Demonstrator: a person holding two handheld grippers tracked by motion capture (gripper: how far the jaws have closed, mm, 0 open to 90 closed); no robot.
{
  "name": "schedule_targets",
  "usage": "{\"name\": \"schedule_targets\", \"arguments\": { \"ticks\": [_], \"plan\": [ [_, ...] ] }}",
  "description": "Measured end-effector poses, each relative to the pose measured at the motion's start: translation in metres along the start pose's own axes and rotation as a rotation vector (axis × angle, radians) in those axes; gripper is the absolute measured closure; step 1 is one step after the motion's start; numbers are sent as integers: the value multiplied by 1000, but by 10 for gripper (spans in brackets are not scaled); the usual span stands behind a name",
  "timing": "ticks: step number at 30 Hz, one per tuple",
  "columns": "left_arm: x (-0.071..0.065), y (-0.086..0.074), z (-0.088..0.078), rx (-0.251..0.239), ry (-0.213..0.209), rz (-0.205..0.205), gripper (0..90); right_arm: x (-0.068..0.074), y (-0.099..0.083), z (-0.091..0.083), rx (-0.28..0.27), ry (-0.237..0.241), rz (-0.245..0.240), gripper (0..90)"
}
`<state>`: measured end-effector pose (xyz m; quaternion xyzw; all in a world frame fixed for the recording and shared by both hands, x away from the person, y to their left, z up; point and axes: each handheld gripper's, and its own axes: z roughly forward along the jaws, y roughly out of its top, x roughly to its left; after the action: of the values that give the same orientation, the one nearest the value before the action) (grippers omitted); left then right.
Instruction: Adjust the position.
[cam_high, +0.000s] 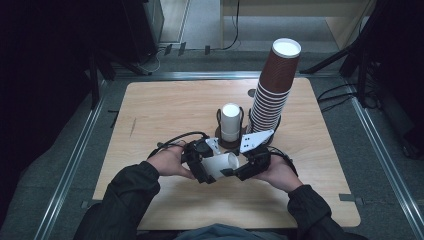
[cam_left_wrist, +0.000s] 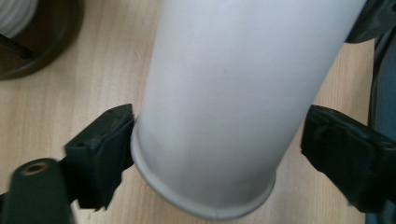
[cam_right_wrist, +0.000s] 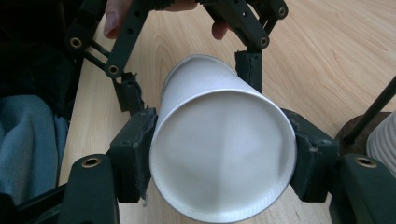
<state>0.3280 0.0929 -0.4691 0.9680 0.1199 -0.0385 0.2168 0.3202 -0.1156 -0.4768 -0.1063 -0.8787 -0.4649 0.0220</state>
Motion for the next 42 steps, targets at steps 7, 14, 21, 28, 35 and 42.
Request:
{"name": "schedule_targets", "arguments": {
  "ticks": [7, 14, 21, 28, 35, 42],
  "plan": [
    [3, -5, -8, -76, -12, -23, 27, -2, -1, -4, -12, 0, -3, 345],
    [3, -11, -17, -171, -2, -18, 26, -5, -2, -14, -75, 11, 32, 346],
    [2, -12, -17, -259, -5, -7, 32, -7, -2, -24, -152, 33, 58, 346],
    [1, -8, -11, -286, -19, -1, 52, -7, 0, -27, -202, 62, 71, 345],
    [3, -10, -15, -332, -62, -12, 160, -8, -1, -30, -215, 72, 86, 345],
    [5, -11, -15, -322, -56, -9, 244, -9, -1, -27, -205, 77, 94, 349]
  ]
}}
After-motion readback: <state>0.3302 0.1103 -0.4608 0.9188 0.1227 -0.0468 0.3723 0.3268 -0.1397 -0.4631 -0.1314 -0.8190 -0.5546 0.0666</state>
